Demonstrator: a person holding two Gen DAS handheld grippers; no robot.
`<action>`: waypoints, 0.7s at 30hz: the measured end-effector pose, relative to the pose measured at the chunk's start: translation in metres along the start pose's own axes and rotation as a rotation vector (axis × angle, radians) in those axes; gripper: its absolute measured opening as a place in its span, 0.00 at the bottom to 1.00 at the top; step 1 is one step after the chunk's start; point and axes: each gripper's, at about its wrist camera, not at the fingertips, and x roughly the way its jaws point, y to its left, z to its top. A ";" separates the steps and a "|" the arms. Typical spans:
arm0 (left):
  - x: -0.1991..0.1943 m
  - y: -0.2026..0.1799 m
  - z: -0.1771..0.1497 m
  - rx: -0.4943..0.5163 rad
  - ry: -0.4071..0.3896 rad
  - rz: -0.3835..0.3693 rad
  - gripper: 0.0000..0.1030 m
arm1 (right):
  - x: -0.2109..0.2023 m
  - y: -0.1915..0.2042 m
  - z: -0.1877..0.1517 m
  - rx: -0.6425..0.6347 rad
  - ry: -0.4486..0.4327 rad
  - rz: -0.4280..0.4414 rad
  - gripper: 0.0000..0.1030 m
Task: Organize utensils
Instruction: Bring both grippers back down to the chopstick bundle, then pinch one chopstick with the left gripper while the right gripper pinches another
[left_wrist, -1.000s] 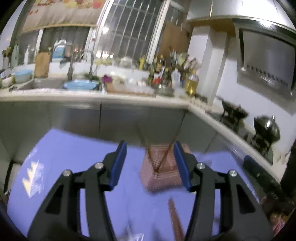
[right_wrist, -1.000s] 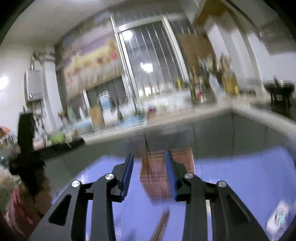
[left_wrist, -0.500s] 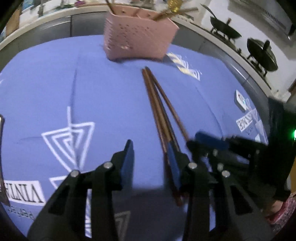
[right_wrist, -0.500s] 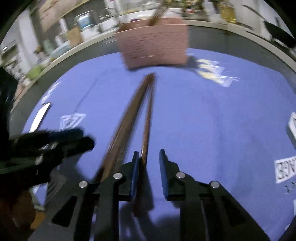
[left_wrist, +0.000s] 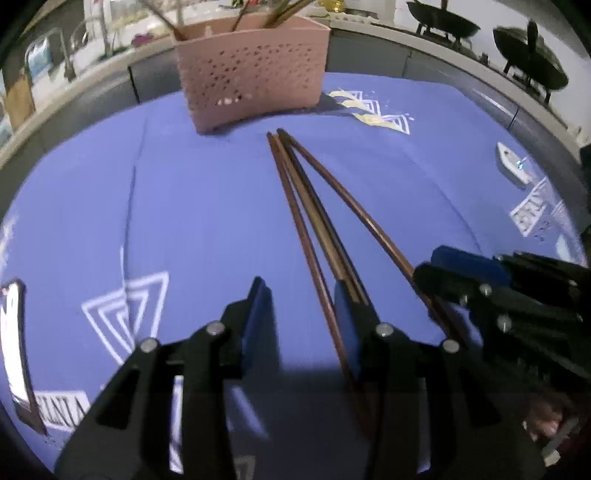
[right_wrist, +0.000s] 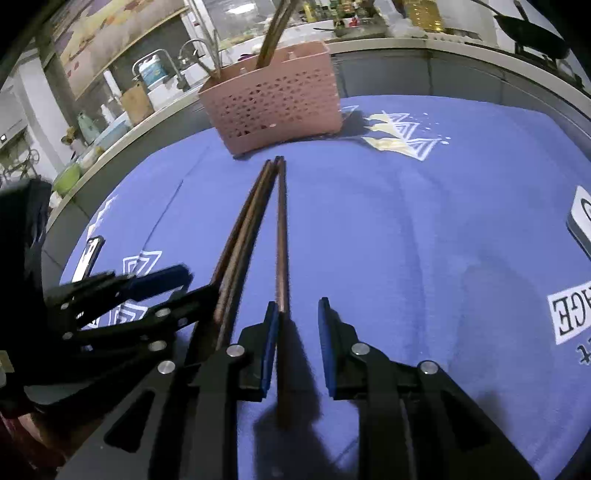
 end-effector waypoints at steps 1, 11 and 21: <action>0.002 -0.001 0.002 0.006 -0.004 0.012 0.33 | 0.002 0.002 0.000 -0.003 0.001 0.004 0.22; -0.010 0.052 -0.012 -0.084 0.026 -0.016 0.06 | 0.007 0.011 -0.001 -0.110 -0.002 -0.054 0.06; -0.032 0.076 -0.044 -0.098 0.076 -0.078 0.21 | -0.017 -0.011 -0.022 -0.065 0.073 -0.024 0.07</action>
